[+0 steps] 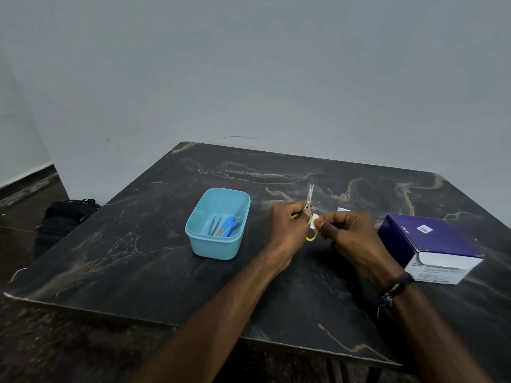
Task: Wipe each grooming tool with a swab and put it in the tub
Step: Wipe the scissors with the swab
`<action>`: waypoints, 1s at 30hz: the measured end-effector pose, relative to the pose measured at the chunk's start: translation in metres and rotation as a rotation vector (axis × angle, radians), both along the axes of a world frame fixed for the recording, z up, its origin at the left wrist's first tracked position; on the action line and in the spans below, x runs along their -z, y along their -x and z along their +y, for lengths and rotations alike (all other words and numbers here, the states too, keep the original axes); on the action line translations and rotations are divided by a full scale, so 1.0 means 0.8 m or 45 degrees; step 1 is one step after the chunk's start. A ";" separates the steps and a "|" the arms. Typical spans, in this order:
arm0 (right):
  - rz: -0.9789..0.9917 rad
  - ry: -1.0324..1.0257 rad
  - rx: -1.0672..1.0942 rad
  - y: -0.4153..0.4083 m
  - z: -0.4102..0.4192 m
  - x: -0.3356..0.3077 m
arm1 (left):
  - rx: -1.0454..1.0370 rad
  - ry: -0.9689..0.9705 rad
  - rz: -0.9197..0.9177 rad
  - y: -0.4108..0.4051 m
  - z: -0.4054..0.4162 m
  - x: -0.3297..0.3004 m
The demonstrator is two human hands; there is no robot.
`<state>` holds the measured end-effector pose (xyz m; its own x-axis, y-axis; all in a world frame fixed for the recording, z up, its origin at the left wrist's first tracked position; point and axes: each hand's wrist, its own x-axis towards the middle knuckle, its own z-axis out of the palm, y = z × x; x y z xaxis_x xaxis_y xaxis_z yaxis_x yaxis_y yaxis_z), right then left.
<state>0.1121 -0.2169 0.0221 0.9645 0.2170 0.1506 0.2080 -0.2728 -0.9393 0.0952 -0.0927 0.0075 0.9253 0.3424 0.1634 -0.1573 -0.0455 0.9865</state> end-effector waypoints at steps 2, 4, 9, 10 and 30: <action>-0.016 0.016 -0.027 0.000 -0.001 0.000 | 0.025 -0.005 0.007 0.001 0.000 -0.002; -0.028 0.039 -0.063 0.001 0.001 0.001 | 0.050 -0.004 0.001 0.002 0.000 -0.002; 0.009 -0.076 0.030 0.000 0.000 -0.001 | 0.168 0.024 -0.028 0.003 -0.004 -0.001; 0.024 -0.105 0.057 -0.001 -0.001 -0.001 | 0.198 0.032 -0.022 0.003 -0.005 -0.001; 0.069 -0.307 0.174 -0.016 -0.009 0.008 | 0.278 -0.241 -0.174 0.006 -0.004 0.011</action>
